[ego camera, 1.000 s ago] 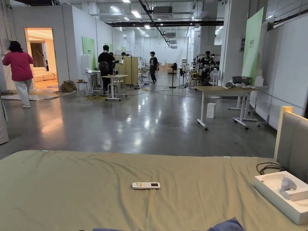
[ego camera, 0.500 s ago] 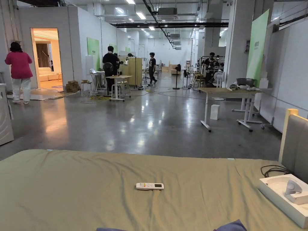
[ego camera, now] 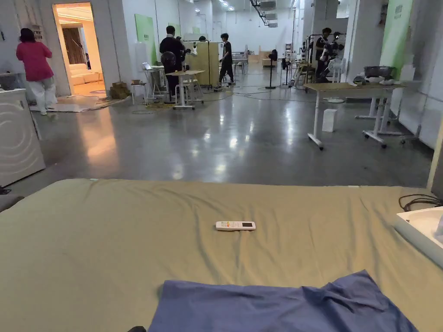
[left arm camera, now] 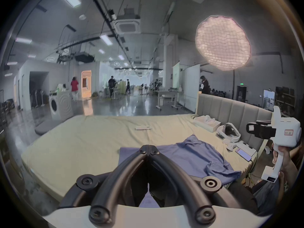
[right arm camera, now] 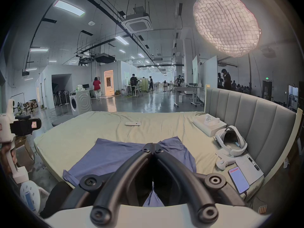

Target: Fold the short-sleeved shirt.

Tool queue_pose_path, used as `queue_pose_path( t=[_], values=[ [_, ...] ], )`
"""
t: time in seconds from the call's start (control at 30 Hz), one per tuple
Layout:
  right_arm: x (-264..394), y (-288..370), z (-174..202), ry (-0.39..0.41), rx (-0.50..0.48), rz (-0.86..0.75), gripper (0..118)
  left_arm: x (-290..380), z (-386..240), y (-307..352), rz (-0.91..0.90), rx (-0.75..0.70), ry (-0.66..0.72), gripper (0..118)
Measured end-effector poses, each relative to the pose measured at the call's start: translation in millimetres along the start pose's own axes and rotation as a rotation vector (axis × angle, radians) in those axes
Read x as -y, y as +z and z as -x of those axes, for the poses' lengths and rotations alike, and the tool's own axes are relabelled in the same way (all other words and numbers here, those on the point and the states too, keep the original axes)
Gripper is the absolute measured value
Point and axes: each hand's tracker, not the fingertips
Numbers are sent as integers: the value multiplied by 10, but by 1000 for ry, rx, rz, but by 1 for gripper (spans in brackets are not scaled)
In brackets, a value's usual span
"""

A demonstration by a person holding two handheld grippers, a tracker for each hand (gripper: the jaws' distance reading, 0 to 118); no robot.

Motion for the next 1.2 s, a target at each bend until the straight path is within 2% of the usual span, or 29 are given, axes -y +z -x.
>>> queue_pose_path(
  t=[0.27,0.3,0.33,0.37,0.4,0.43,0.63,0.67,0.7,0.73,0.77,0.8,1.13,1.2],
  values=[
    [237,-99,-10,-54,-27,89,0,322,439,95,113,-105,73,4],
    [263,-115,-7,-63,-32,100,0,386,502,53,145,-111,77,12],
    [285,-129,-7,-70,-38,110,0,453,569,-8,207,-108,87,30],
    [303,-139,-7,-74,-40,118,0,529,623,-70,245,-113,89,66],
    [322,-147,-6,-77,-39,125,0,627,683,-165,295,-101,92,91],
    [341,-153,-3,-76,-40,132,0,726,741,-255,334,-105,85,99],
    [437,-186,-36,-68,-36,185,0,1371,1134,-847,544,-69,104,98],
    [451,-194,-48,-74,-31,194,0,1476,1194,-937,582,-60,127,95],
    [465,-200,-56,-80,-28,204,0,1561,1250,-1023,611,-57,147,87],
    [479,-207,-70,-87,-25,214,0,1628,1297,-1100,639,-67,146,73],
    [492,-211,-81,-93,-19,220,0,1678,1329,-1170,667,-86,137,54],
    [504,-215,-93,-100,-15,226,0,1715,1345,-1221,700,-121,115,50],
    [585,-214,-119,-100,5,265,0,1760,1336,-1297,747,-91,84,50],
    [600,-199,-131,-95,11,269,0,1757,1294,-1278,741,-112,74,44]
  ],
)
